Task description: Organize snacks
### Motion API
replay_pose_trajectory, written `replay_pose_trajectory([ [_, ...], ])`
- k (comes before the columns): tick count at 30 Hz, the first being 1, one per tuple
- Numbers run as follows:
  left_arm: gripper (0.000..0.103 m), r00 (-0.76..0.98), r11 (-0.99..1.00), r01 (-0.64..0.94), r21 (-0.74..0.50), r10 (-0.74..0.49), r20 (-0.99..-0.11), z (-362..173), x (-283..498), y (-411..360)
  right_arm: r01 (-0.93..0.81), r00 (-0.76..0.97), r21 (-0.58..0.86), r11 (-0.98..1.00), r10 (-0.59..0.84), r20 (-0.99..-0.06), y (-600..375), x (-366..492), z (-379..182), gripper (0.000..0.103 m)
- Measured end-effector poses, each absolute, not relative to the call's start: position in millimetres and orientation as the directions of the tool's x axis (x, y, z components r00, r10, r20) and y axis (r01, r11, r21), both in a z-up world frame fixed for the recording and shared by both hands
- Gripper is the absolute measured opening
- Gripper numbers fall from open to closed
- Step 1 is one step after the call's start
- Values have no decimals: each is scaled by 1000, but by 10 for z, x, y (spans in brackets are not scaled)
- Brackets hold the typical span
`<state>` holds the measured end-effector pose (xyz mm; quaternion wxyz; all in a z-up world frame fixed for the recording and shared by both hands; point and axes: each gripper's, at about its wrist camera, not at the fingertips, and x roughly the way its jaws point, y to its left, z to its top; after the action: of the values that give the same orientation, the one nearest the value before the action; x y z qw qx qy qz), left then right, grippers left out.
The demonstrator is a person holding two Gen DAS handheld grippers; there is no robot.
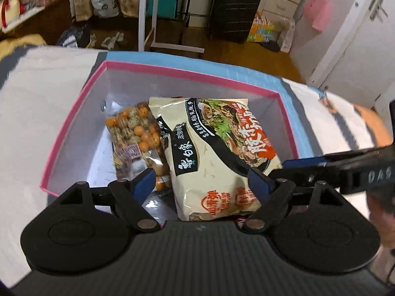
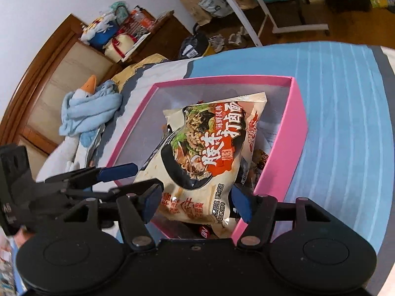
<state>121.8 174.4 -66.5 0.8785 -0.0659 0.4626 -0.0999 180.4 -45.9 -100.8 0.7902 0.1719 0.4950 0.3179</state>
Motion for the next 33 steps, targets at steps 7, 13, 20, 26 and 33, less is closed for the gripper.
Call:
replay_pose_trajectory([
  [7, 81, 589, 968, 117, -221, -247, -770, -576, 1096, 1710, -413, 372, 473, 778, 618, -692, -432, 1568, -843, 68],
  [13, 81, 624, 967, 164, -193, -253, -739, -367, 917, 1516, -411, 500, 418, 810, 584, -640, -651, 1147, -608, 68],
  [20, 81, 661, 963, 214, -161, -265, -702, -66, 624, 1273, -303, 666, 297, 906, 424, -614, -967, 629, -400, 68],
  [26, 81, 703, 961, 237, -140, -269, -658, 266, 295, 1141, -236, 754, 207, 949, 314, -577, -1211, 293, -76, 70],
  [33, 81, 735, 965, 229, -125, -256, -629, 435, -73, 1004, -158, 815, 140, 977, 209, -541, -1394, -112, 155, 75],
])
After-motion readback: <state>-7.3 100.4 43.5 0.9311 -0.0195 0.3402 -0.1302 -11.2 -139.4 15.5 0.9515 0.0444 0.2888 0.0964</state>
